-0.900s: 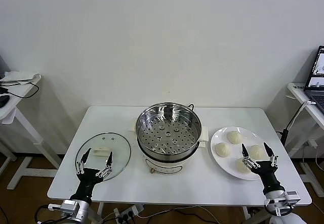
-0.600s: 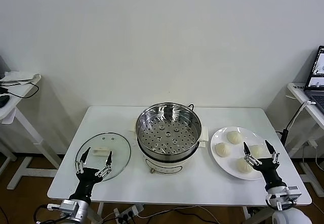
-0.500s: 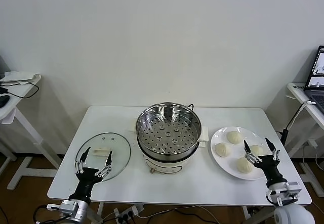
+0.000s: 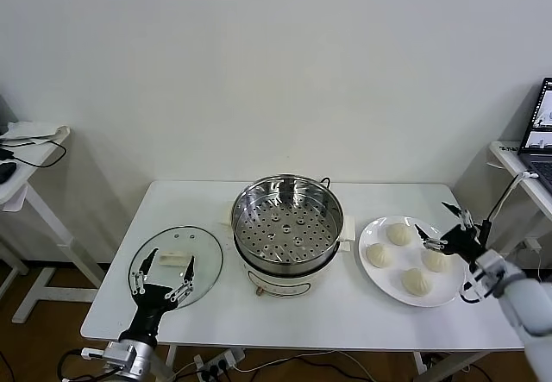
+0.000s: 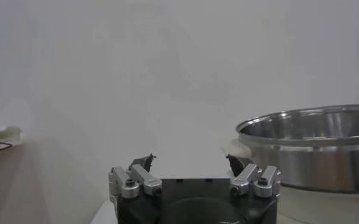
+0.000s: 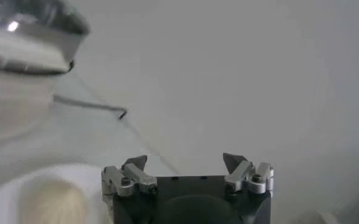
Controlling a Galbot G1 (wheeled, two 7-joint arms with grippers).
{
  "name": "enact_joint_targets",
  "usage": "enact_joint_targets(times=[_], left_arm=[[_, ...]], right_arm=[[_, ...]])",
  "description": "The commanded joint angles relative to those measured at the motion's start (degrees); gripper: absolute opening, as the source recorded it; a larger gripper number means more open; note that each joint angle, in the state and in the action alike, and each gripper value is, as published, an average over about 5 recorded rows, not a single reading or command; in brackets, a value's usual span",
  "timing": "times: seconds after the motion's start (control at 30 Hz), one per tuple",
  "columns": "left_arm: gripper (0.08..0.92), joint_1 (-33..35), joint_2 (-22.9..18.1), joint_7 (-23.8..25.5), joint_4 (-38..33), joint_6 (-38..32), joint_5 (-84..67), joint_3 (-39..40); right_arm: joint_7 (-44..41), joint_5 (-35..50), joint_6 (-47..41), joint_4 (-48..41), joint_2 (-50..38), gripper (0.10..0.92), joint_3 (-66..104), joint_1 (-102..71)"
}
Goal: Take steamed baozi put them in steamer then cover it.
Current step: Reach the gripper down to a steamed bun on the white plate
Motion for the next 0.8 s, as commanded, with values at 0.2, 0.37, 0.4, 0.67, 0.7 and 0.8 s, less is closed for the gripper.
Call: enact_joint_targets(times=[0.2,0.37,0.4,0.67,0.7,0.8], left_arm=[[0.823,0.8,-0.2,0.0,-1.0,-0.5,0.4,0.7],[0.823,0.8,-0.5,-0.1,-1.0,-0.6,0.4,0.8],[0.823,0.8,-0.5,-0.1,-1.1,-0.6,0.4,0.8],[0.823,1.3,-0.6,-0.3,-1.8,-0.4,0.5,0.5],[0.823,1.3,-0.6,-0.4,-1.8,-0.4,0.5,0.5],[0.823,1.6,-0.6,-0.4,-1.9,-0.4,0.5,0.6]], right_arm=[[-27.5,-7.8,-4.6,-10.5,-11.2,0.823,-30.7,32.5],[-35.0,-9.8,-5.0,-16.9,-8.0,0.823,-42.5,45.4],[-35.7,-10.3,-5.1,-18.3,-7.1,0.823,-44.5,47.4],[-37.6,-13.2,-4.7,-26.9,0.3,0.823,-51.5,54.6],[-37.5,-13.5,-4.6,-28.0,1.2,0.823,-51.6,54.9],[-37.5,-14.7,-4.1,-31.1,4.1,0.823,-51.8,55.3]])
